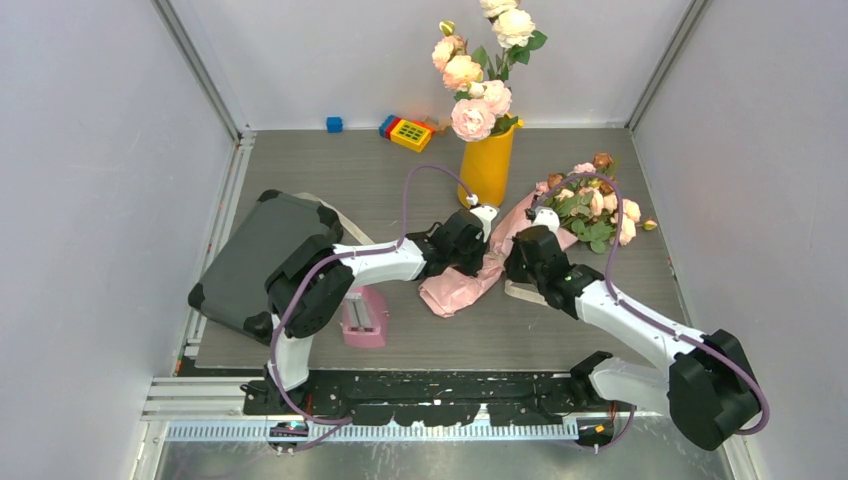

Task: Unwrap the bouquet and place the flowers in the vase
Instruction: Untie the ribbon from the wrapping paper.

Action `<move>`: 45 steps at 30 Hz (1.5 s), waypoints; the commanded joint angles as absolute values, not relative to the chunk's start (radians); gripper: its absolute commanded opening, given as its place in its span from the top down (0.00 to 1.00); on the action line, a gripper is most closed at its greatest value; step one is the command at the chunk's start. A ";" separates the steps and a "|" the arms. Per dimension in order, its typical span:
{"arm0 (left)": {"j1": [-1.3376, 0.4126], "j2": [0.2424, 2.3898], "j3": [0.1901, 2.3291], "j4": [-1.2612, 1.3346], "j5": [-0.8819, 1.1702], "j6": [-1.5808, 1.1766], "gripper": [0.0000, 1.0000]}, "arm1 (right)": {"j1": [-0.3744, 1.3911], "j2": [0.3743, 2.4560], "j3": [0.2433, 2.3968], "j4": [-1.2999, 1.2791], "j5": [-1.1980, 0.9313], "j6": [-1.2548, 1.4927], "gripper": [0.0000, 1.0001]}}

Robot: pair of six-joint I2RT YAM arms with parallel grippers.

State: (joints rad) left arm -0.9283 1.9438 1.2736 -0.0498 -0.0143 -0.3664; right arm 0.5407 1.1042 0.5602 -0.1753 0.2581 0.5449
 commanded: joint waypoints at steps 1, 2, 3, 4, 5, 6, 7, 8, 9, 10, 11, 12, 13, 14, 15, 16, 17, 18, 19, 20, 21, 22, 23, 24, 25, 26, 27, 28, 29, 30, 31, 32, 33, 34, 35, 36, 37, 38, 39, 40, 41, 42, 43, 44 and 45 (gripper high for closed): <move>-0.926 1.927 1.281 -0.067 -0.005 -0.365 1.00 | 0.540 1.131 0.633 -0.165 0.189 0.512 0.84; -0.927 1.927 1.282 -0.067 -0.005 -0.364 1.00 | 0.540 1.142 0.642 -0.165 0.189 0.511 0.83; -0.927 1.927 1.282 -0.067 -0.005 -0.365 1.00 | 0.540 1.162 0.646 -0.165 0.191 0.508 0.83; -0.927 1.927 1.284 -0.067 -0.005 -0.364 1.00 | 0.540 1.173 0.653 -0.164 0.195 0.507 0.82; -0.927 1.927 1.284 -0.068 -0.005 -0.364 1.00 | 0.540 1.191 0.655 -0.158 0.197 0.504 0.81; -0.927 1.927 1.284 -0.069 -0.005 -0.364 1.00 | 0.540 1.198 0.659 -0.156 0.198 0.503 0.80; -0.927 1.927 1.283 -0.068 -0.004 -0.362 1.00 | 0.540 1.213 0.664 -0.149 0.200 0.501 0.79; -0.927 1.927 1.282 -0.070 -0.005 -0.362 1.00 | 0.540 1.220 0.665 -0.145 0.201 0.500 0.79; -0.927 1.927 1.283 -0.071 -0.005 -0.362 1.00 | 0.540 1.232 0.670 -0.140 0.203 0.497 0.78; -0.927 1.927 1.283 -0.070 -0.005 -0.362 1.00 | 0.540 1.238 0.672 -0.138 0.207 0.496 0.78; -0.927 1.927 1.283 -0.070 -0.005 -0.362 1.00 | 0.540 1.248 0.675 -0.136 0.210 0.493 0.78; -0.927 1.927 1.283 -0.070 -0.005 -0.362 1.00 | 0.540 1.253 0.677 -0.134 0.215 0.492 0.78; -0.927 1.927 1.284 -0.070 -0.005 -0.362 1.00 | 0.540 1.262 0.679 -0.132 0.218 0.489 0.77; -0.927 1.926 1.284 -0.070 -0.005 -0.362 1.00 | 0.539 1.265 0.679 -0.130 0.224 0.488 0.77; -0.927 1.927 1.284 -0.069 -0.004 -0.362 1.00 | 0.540 1.270 0.680 -0.127 0.227 0.486 0.77; -0.927 1.925 1.284 -0.070 -0.005 -0.361 1.00 | 0.540 1.272 0.680 -0.125 0.234 0.485 0.77; -0.927 1.925 1.284 -0.071 -0.005 -0.361 1.00 | 0.540 1.276 0.682 -0.124 0.238 0.484 0.77; -0.927 1.925 1.285 -0.070 -0.005 -0.361 1.00 | 0.540 1.278 0.681 -0.122 0.244 0.483 0.77; -0.926 1.926 1.285 -0.071 -0.005 -0.360 1.00 | 0.540 1.283 0.682 -0.118 0.248 0.483 0.76; -0.926 1.927 1.283 -0.071 -0.005 -0.360 1.00 | 0.540 1.286 0.682 -0.113 0.252 0.483 0.76; -0.927 1.927 1.285 -0.070 -0.005 -0.360 1.00 | 0.540 1.288 0.683 -0.111 0.257 0.483 0.76; -0.927 1.927 1.284 -0.071 -0.005 -0.360 1.00 | 0.540 1.292 0.684 -0.106 0.258 0.482 0.76; -0.927 1.928 1.284 -0.069 -0.004 -0.360 1.00 | 0.539 1.296 0.684 -0.102 0.260 0.482 0.75; -0.926 1.928 1.285 -0.069 -0.005 -0.360 1.00 | 0.540 1.301 0.686 -0.096 0.261 0.478 0.75; -0.926 1.928 1.286 -0.070 -0.005 -0.360 1.00 | 0.540 1.305 0.688 -0.093 0.262 0.476 0.75; -0.927 1.928 1.286 -0.070 -0.005 -0.359 1.00 | 0.540 1.312 0.688 -0.085 0.260 0.471 0.74; -0.927 1.928 1.287 -0.070 -0.005 -0.358 1.00 | 0.540 1.316 0.687 -0.081 0.258 0.469 0.74; -0.927 1.928 1.288 -0.069 -0.005 -0.357 1.00 | 0.540 1.325 0.688 -0.073 0.256 0.465 0.75; -0.927 1.927 1.288 -0.070 -0.005 -0.355 1.00 | 0.540 1.330 0.689 -0.070 0.256 0.463 0.76; -0.927 1.927 1.289 -0.069 -0.005 -0.354 1.00 | 0.540 1.340 0.691 -0.069 0.257 0.462 0.79; -0.926 1.925 1.289 -0.071 -0.005 -0.353 1.00 | 0.540 1.343 0.694 -0.071 0.267 0.462 0.82; -0.926 1.925 1.289 -0.074 -0.005 -0.353 1.00 | 0.541 1.348 0.698 -0.080 0.272 0.464 0.88; -0.926 1.925 1.291 -0.078 -0.005 -0.355 1.00 | 0.540 1.348 0.699 -0.085 0.283 0.467 0.91; -0.926 1.926 1.292 -0.084 -0.013 -0.359 1.00 | 0.540 1.344 0.702 -0.100 0.289 0.474 0.96; -0.927 1.927 1.294 -0.090 -0.023 -0.363 1.00 | 0.540 1.335 0.703 -0.116 0.302 0.484 0.98; -0.927 1.928 1.296 -0.095 -0.033 -0.369 1.00 | 0.540 1.328 0.702 -0.126 0.310 0.489 0.99; -0.925 1.931 1.298 -0.104 -0.053 -0.379 1.00 | 0.540 1.312 0.699 -0.144 0.327 0.500 1.00; -0.925 1.931 1.299 -0.111 -0.068 -0.388 1.00 | 0.540 1.303 0.690 -0.152 0.347 0.508 1.00; -0.925 1.930 1.299 -0.118 -0.083 -0.395 1.00 | 0.540 1.287 0.678 -0.169 0.362 0.529 1.00; -0.924 1.929 1.297 -0.122 -0.096 -0.402 1.00 | 0.540 1.279 0.674 -0.182 0.394 0.542 1.00; -0.923 1.927 1.294 -0.123 -0.104 -0.408 1.00 | 0.540 1.267 0.671 -0.214 0.431 0.571 1.00; -0.921 1.925 1.292 -0.124 -0.109 -0.414 1.00 | 0.539 1.259 0.669 -0.245 0.446 0.598 1.00; -0.919 1.923 1.288 -0.123 -0.112 -0.419 1.00 | 0.539 1.256 0.665 -0.260 0.472 0.612 1.00; -0.916 1.924 1.286 -0.124 -0.112 -0.426 1.00 | 0.540 1.254 0.663 -0.280 0.480 0.640 1.00; -0.912 1.924 1.284 -0.123 -0.111 -0.433 1.00 | 0.540 1.254 0.659 -0.286 0.488 0.652 1.00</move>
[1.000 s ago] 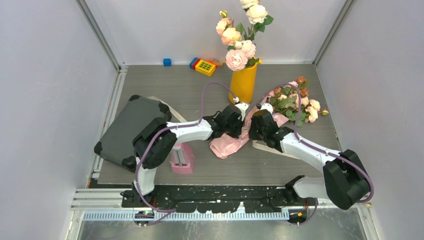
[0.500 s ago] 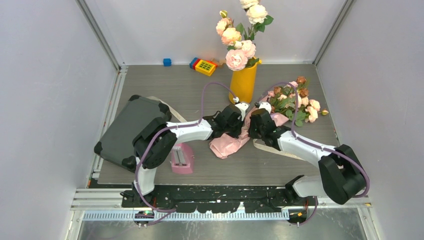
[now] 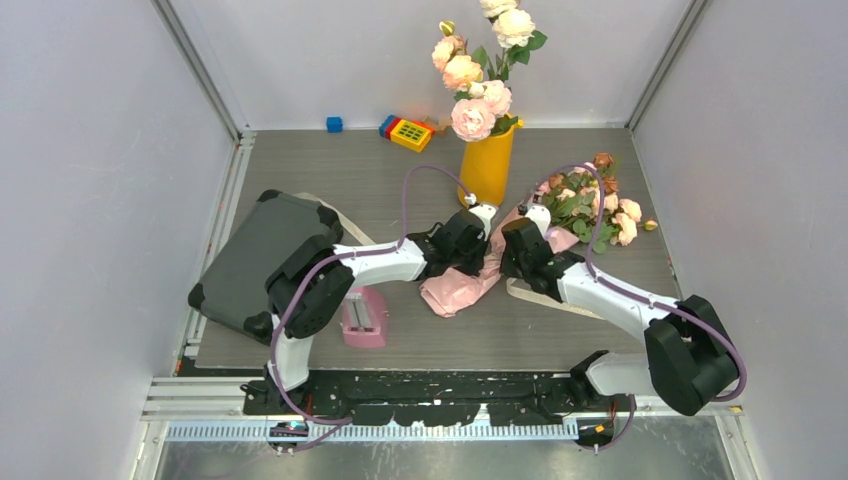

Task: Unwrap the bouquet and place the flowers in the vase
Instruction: Untie the ribbon from the wrapping paper.

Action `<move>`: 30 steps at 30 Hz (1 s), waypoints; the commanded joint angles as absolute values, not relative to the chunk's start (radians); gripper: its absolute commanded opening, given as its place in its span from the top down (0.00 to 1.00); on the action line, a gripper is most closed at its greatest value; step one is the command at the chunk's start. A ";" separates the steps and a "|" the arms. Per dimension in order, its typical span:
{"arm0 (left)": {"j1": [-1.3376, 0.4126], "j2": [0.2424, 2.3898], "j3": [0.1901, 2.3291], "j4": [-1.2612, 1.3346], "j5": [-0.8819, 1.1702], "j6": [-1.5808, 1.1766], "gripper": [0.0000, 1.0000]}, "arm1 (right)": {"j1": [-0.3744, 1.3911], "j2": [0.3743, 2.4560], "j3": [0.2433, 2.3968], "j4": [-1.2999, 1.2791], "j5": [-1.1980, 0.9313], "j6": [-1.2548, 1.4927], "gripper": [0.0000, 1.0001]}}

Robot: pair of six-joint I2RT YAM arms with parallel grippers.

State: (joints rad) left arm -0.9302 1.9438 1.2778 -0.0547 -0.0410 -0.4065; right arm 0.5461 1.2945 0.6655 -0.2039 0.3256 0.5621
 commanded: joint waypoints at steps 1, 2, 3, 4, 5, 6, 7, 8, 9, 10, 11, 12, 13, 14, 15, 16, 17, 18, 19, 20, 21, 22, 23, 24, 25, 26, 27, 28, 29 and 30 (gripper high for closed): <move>-0.909 1.924 1.282 -0.124 -0.109 -0.437 1.00 | 0.540 1.253 0.657 -0.294 0.488 0.676 1.00; -0.907 1.925 1.281 -0.124 -0.108 -0.440 1.00 | 0.540 1.254 0.652 -0.297 0.483 0.687 1.00; -0.905 1.925 1.281 -0.124 -0.106 -0.443 1.00 | 0.540 1.255 0.650 -0.300 0.481 0.708 1.00; -0.905 1.925 1.280 -0.124 -0.105 -0.446 1.00 | 0.540 1.256 0.645 -0.301 0.475 0.717 1.00; -0.905 1.925 1.281 -0.124 -0.104 -0.447 1.00 | 0.540 1.256 0.643 -0.298 0.472 0.732 1.00; -0.905 1.925 1.280 -0.124 -0.104 -0.448 1.00 | 0.539 1.256 0.638 -0.298 0.470 0.740 1.00; -0.904 1.925 1.279 -0.124 -0.106 -0.448 1.00 | 0.540 1.257 0.637 -0.303 0.471 0.752 1.00; -0.903 1.926 1.279 -0.124 -0.109 -0.451 1.00 | 0.539 1.257 0.635 -0.309 0.474 0.759 1.00; -0.901 1.926 1.279 -0.126 -0.111 -0.456 1.00 | 0.541 1.256 0.634 -0.323 0.475 0.771 1.00; -0.898 1.927 1.278 -0.125 -0.111 -0.464 1.00 | 0.540 1.254 0.634 -0.332 0.479 0.786 1.00; -0.896 1.927 1.277 -0.126 -0.110 -0.470 1.00 | 0.540 1.248 0.632 -0.350 0.485 0.794 1.00; -0.895 1.926 1.277 -0.124 -0.111 -0.477 1.00 | 0.538 1.240 0.630 -0.365 0.485 0.809 1.00; -0.892 1.926 1.276 -0.123 -0.111 -0.482 1.00 | 0.540 1.236 0.624 -0.372 0.482 0.822 1.00; -0.890 1.925 1.275 -0.122 -0.111 -0.485 1.00 | 0.540 1.226 0.622 -0.381 0.477 0.831 1.00; -0.889 1.925 1.275 -0.123 -0.110 -0.488 1.00 | 0.540 1.221 0.615 -0.384 0.463 0.835 1.00; -0.887 1.925 1.275 -0.122 -0.110 -0.490 1.00 | 0.540 1.211 0.610 -0.386 0.456 0.845 1.00; -0.886 1.925 1.274 -0.121 -0.109 -0.493 1.00 | 0.540 1.199 0.601 -0.389 0.441 0.854 1.00; -0.884 1.926 1.273 -0.121 -0.109 -0.495 1.00 | 0.540 1.194 0.594 -0.390 0.428 0.858 1.00; -0.883 1.925 1.272 -0.120 -0.109 -0.499 1.00 | 0.540 1.183 0.591 -0.394 0.423 0.864 1.00; -0.880 1.925 1.270 -0.119 -0.107 -0.501 1.00 | 0.539 1.178 0.585 -0.397 0.413 0.866 1.00; -0.878 1.924 1.268 -0.115 -0.105 -0.503 1.00 | 0.540 1.168 0.583 -0.407 0.409 0.873 1.00; -0.877 1.924 1.266 -0.114 -0.105 -0.504 1.00 | 0.540 1.163 0.580 -0.412 0.408 0.875 1.00; -0.875 1.922 1.266 -0.113 -0.104 -0.506 1.00 | 0.540 1.154 0.579 -0.422 0.409 0.880 1.00; -0.873 1.922 1.264 -0.112 -0.104 -0.507 1.00 | 0.540 1.150 0.578 -0.428 0.412 0.881 1.00; -0.872 1.922 1.263 -0.111 -0.105 -0.508 1.00 | 0.540 1.144 0.578 -0.438 0.416 0.887 1.00; -0.869 1.921 1.261 -0.109 -0.104 -0.510 1.00 | 0.540 1.142 0.577 -0.444 0.421 0.889 1.00; -0.866 1.921 1.260 -0.109 -0.104 -0.511 1.00 | 0.540 1.140 0.578 -0.452 0.424 0.895 1.00; -0.864 1.921 1.260 -0.109 -0.103 -0.513 1.00 | 0.540 1.140 0.578 -0.455 0.423 0.897 1.00; -0.860 1.920 1.257 -0.109 -0.103 -0.515 1.00 | 0.539 1.139 0.578 -0.460 0.421 0.900 1.00; -0.857 1.918 1.255 -0.108 -0.103 -0.517 1.00 | 0.540 1.138 0.578 -0.463 0.417 0.902 1.00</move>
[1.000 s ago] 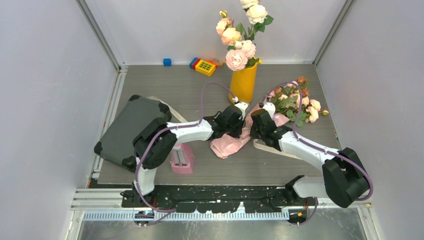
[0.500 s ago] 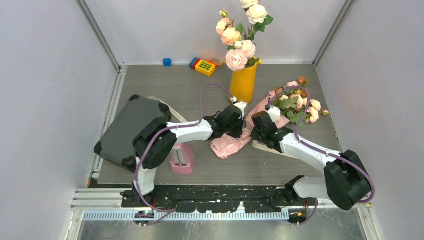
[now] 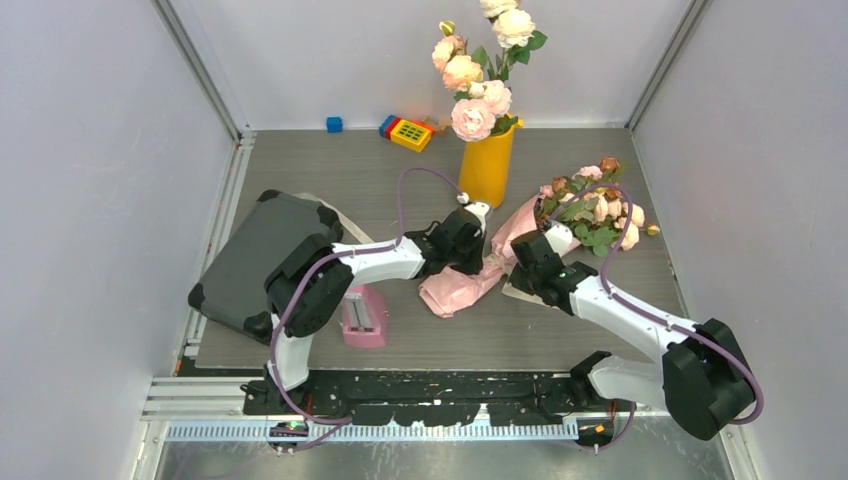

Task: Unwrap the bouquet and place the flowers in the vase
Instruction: Untie the ribbon from the wrapping paper.

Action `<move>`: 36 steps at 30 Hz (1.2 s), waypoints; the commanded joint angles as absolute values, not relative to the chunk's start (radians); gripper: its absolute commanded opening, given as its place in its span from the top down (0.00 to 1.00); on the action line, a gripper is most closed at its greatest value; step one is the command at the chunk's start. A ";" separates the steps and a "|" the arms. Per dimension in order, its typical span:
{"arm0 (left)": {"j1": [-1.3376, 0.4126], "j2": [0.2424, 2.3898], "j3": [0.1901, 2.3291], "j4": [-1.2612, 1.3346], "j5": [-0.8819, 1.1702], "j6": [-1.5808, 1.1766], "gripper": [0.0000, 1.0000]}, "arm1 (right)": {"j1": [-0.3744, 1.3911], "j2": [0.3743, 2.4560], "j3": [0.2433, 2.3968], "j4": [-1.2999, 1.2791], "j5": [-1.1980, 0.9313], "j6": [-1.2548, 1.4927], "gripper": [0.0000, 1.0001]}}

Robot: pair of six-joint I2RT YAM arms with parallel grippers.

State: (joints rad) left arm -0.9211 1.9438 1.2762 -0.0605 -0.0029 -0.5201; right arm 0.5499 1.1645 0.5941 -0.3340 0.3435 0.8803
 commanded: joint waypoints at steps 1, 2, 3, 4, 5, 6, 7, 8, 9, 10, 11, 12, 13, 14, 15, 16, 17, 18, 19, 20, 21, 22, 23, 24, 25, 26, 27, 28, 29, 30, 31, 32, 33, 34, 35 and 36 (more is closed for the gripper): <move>-0.854 1.916 1.250 -0.105 -0.103 -0.517 1.00 | 0.540 1.134 0.578 -0.470 0.415 0.905 1.00; -0.852 1.915 1.247 -0.104 -0.102 -0.518 1.00 | 0.540 1.131 0.578 -0.473 0.409 0.906 1.00; -0.848 1.913 1.244 -0.102 -0.102 -0.518 1.00 | 0.540 1.121 0.576 -0.478 0.404 0.908 1.00; -0.845 1.912 1.240 -0.102 -0.101 -0.520 1.00 | 0.540 1.115 0.574 -0.479 0.402 0.910 1.00; -0.843 1.910 1.238 -0.101 -0.094 -0.519 1.00 | 0.540 1.102 0.572 -0.481 0.398 0.910 1.00; -0.842 1.909 1.235 -0.093 -0.078 -0.517 1.00 | 0.540 1.088 0.568 -0.480 0.394 0.905 1.00; -0.842 1.908 1.231 -0.080 -0.065 -0.516 1.00 | 0.540 1.081 0.566 -0.464 0.376 0.895 1.00; -0.842 1.908 1.228 -0.068 -0.046 -0.514 1.00 | 0.540 1.067 0.562 -0.448 0.358 0.865 1.00; -0.842 1.908 1.225 -0.052 -0.025 -0.507 1.00 | 0.540 1.060 0.560 -0.417 0.327 0.851 0.99; -0.842 1.910 1.223 -0.041 -0.010 -0.506 1.00 | 0.540 1.047 0.562 -0.393 0.316 0.827 0.95; -0.842 1.912 1.223 -0.037 -0.005 -0.504 1.00 | 0.540 1.044 0.570 -0.382 0.291 0.812 0.92; -0.842 1.914 1.221 -0.034 -0.005 -0.499 1.00 | 0.540 1.041 0.576 -0.361 0.280 0.787 0.87; -0.842 1.914 1.221 -0.031 -0.005 -0.496 1.00 | 0.540 1.044 0.592 -0.353 0.259 0.775 0.85; -0.842 1.914 1.220 -0.029 0.016 -0.494 1.00 | 0.540 1.055 0.600 -0.331 0.234 0.751 0.81; -0.842 1.914 1.220 -0.027 0.026 -0.492 1.00 | 0.540 1.076 0.618 -0.320 0.223 0.729 0.80; -0.842 1.914 1.220 -0.028 0.029 -0.492 1.00 | 0.540 1.090 0.627 -0.302 0.205 0.720 0.78; -0.842 1.914 1.221 -0.028 0.032 -0.492 1.00 | 0.540 1.104 0.645 -0.292 0.199 0.704 0.78; -0.842 1.914 1.221 -0.028 0.035 -0.491 1.00 | 0.540 1.135 0.662 -0.272 0.190 0.696 0.77; -0.842 1.914 1.221 -0.028 0.039 -0.491 1.00 | 0.540 1.164 0.669 -0.246 0.187 0.681 0.77; -0.842 1.914 1.221 -0.028 0.040 -0.490 1.00 | 0.540 1.177 0.683 -0.233 0.181 0.674 0.76; -0.842 1.914 1.222 -0.028 0.043 -0.490 1.00 | 0.540 1.203 0.690 -0.214 0.179 0.659 0.75; -0.842 1.914 1.223 -0.028 0.045 -0.491 1.00 | 0.540 1.216 0.706 -0.203 0.173 0.652 0.75; -0.842 1.916 1.224 -0.028 0.048 -0.491 1.00 | 0.540 1.243 0.713 -0.186 0.171 0.640 0.74; -0.842 1.917 1.225 -0.028 0.049 -0.491 1.00 | 0.540 1.258 0.729 -0.179 0.168 0.634 0.74; -0.842 1.919 1.227 -0.029 0.050 -0.491 1.00 | 0.540 1.286 0.736 -0.167 0.167 0.623 0.74; -0.842 1.920 1.228 -0.029 0.051 -0.490 1.00 | 0.540 1.300 0.749 -0.163 0.167 0.618 0.74; -0.842 1.921 1.230 -0.030 0.052 -0.490 1.00 | 0.540 1.326 0.755 -0.156 0.168 0.609 0.74; -0.842 1.922 1.230 -0.032 0.052 -0.489 1.00 | 0.540 1.337 0.762 -0.152 0.169 0.602 0.74; -0.842 1.922 1.231 -0.032 0.053 -0.489 1.00 | 0.540 1.357 0.764 -0.139 0.171 0.598 0.74; -0.842 1.922 1.231 -0.034 0.053 -0.487 1.00 | 0.540 1.372 0.767 -0.132 0.170 0.591 0.74; -0.842 1.923 1.232 -0.035 0.053 -0.486 1.00 | 0.540 1.379 0.768 -0.123 0.175 0.588 0.74; -0.842 1.924 1.232 -0.035 0.052 -0.486 1.00 | 0.540 1.393 0.773 -0.120 0.179 0.581 0.74; -0.842 1.924 1.232 -0.037 0.052 -0.484 1.00 | 0.540 1.400 0.776 -0.119 0.187 0.577 0.74; -0.842 1.924 1.232 -0.037 0.053 -0.485 1.00 | 0.540 1.414 0.785 -0.119 0.190 0.570 0.74; -0.842 1.924 1.233 -0.037 0.053 -0.484 1.00 | 0.540 1.419 0.789 -0.120 0.197 0.567 0.74; -0.842 1.924 1.233 -0.037 0.054 -0.484 1.00 | 0.540 1.429 0.793 -0.121 0.198 0.563 0.74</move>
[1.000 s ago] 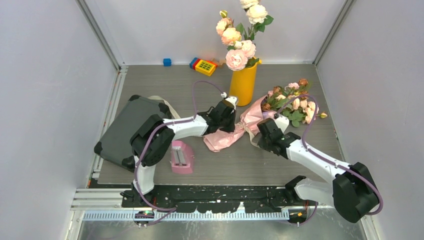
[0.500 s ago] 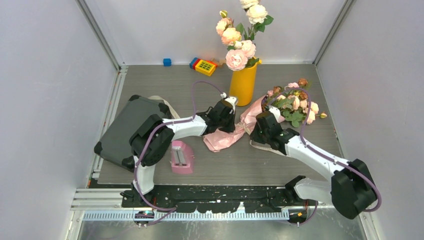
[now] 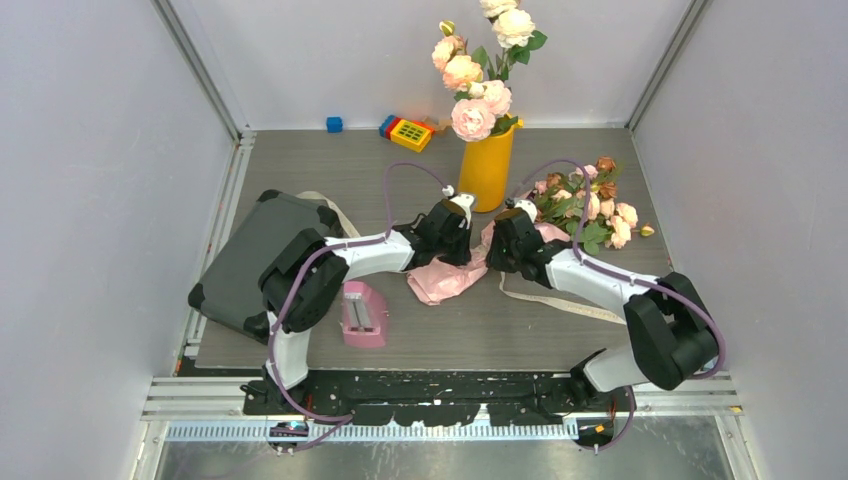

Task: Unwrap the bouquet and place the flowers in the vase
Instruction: Untie the ribbon from the wrapping paper.

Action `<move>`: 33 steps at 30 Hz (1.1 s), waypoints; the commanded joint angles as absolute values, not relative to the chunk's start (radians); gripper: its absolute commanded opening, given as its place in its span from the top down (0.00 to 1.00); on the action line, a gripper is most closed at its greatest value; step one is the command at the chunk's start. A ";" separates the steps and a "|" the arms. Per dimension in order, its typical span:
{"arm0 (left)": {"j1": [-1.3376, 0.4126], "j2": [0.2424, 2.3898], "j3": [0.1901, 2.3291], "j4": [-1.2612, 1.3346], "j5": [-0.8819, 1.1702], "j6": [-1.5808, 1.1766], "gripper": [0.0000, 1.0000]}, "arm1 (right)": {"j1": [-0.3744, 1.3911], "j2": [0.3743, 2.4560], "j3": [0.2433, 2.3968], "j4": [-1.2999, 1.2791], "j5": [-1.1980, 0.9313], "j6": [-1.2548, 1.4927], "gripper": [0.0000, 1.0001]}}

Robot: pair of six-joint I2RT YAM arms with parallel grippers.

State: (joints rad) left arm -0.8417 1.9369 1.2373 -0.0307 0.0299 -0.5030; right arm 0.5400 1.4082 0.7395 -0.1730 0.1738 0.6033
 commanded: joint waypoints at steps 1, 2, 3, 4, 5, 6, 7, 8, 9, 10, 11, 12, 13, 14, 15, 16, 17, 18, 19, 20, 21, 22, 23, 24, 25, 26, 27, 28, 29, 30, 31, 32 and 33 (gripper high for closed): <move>-0.842 1.925 1.234 -0.039 0.054 -0.485 1.00 | 0.540 1.433 0.795 -0.120 0.199 0.561 0.74; -0.842 1.925 1.236 -0.038 0.054 -0.484 1.00 | 0.540 1.439 0.798 -0.119 0.198 0.560 0.74; -0.842 1.925 1.237 -0.040 0.054 -0.482 1.00 | 0.540 1.442 0.798 -0.119 0.199 0.560 0.74; -0.842 1.925 1.238 -0.041 0.054 -0.482 1.00 | 0.540 1.447 0.795 -0.118 0.199 0.561 0.76; -0.842 1.925 1.239 -0.042 0.053 -0.479 1.00 | 0.540 1.450 0.794 -0.116 0.200 0.560 0.78; -0.842 1.925 1.240 -0.044 0.053 -0.479 1.00 | 0.540 1.452 0.792 -0.116 0.200 0.560 0.83; -0.842 1.926 1.242 -0.048 0.052 -0.478 1.00 | 0.540 1.452 0.790 -0.119 0.201 0.561 0.85; -0.842 1.926 1.245 -0.049 0.051 -0.477 1.00 | 0.539 1.450 0.789 -0.125 0.203 0.563 0.88; -0.842 1.927 1.248 -0.056 0.047 -0.477 1.00 | 0.539 1.447 0.786 -0.129 0.204 0.564 0.89; -0.842 1.927 1.251 -0.063 0.039 -0.477 1.00 | 0.540 1.439 0.782 -0.135 0.207 0.566 0.90; -0.842 1.928 1.255 -0.072 0.030 -0.478 1.00 | 0.540 1.433 0.771 -0.137 0.210 0.568 0.90; -0.842 1.929 1.259 -0.081 0.019 -0.478 1.00 | 0.540 1.416 0.765 -0.142 0.217 0.571 0.92; -0.842 1.931 1.261 -0.088 0.012 -0.480 1.00 | 0.540 1.410 0.753 -0.145 0.221 0.575 0.93; -0.841 1.933 1.263 -0.095 0.009 -0.481 1.00 | 0.540 1.395 0.747 -0.155 0.226 0.577 0.94; -0.841 1.934 1.265 -0.101 0.009 -0.484 1.00 | 0.540 1.388 0.734 -0.160 0.228 0.583 0.95; -0.839 1.935 1.266 -0.104 -0.005 -0.485 1.00 | 0.540 1.374 0.727 -0.168 0.231 0.587 0.96; -0.838 1.936 1.266 -0.105 -0.020 -0.489 1.00 | 0.539 1.359 0.712 -0.172 0.231 0.596 0.97; -0.837 1.936 1.266 -0.107 -0.022 -0.493 1.00 | 0.540 1.352 0.704 -0.178 0.232 0.601 0.98; -0.834 1.937 1.266 -0.109 -0.024 -0.495 1.00 | 0.540 1.337 0.687 -0.181 0.231 0.612 0.98; -0.832 1.936 1.265 -0.110 -0.026 -0.498 1.00 | 0.540 1.330 0.679 -0.185 0.230 0.618 0.99; -0.831 1.936 1.264 -0.110 -0.025 -0.498 1.00 | 0.540 1.316 0.662 -0.186 0.230 0.629 0.99; -0.830 1.936 1.264 -0.110 -0.025 -0.499 1.00 | 0.540 1.309 0.656 -0.187 0.231 0.633 1.00; -0.830 1.936 1.265 -0.110 -0.024 -0.499 1.00 | 0.540 1.297 0.642 -0.187 0.231 0.641 1.00; -0.830 1.936 1.265 -0.110 -0.023 -0.499 1.00 | 0.540 1.291 0.636 -0.188 0.231 0.644 1.00; -0.830 1.937 1.267 -0.111 -0.024 -0.498 1.00 | 0.540 1.284 0.629 -0.189 0.228 0.649 1.00; -0.830 1.938 1.268 -0.113 -0.023 -0.498 1.00 | 0.539 1.280 0.628 -0.194 0.226 0.651 1.00; -0.829 1.939 1.270 -0.113 -0.024 -0.498 1.00 | 0.540 1.274 0.625 -0.200 0.221 0.655 1.00; -0.828 1.940 1.270 -0.115 -0.024 -0.498 1.00 | 0.540 1.270 0.623 -0.202 0.217 0.656 1.00; -0.828 1.941 1.271 -0.115 -0.025 -0.499 1.00 | 0.540 1.259 0.622 -0.205 0.207 0.656 1.00; -0.828 1.943 1.270 -0.115 -0.026 -0.498 1.00 | 0.540 1.253 0.621 -0.208 0.203 0.656 1.00; -0.827 1.943 1.270 -0.115 -0.026 -0.499 1.00 | 0.540 1.238 0.620 -0.214 0.197 0.657 1.00; -0.826 1.943 1.270 -0.115 -0.024 -0.497 1.00 | 0.540 1.222 0.619 -0.218 0.192 0.655 1.00; -0.825 1.944 1.268 -0.113 -0.019 -0.494 1.00 | 0.540 1.213 0.618 -0.225 0.183 0.653 1.00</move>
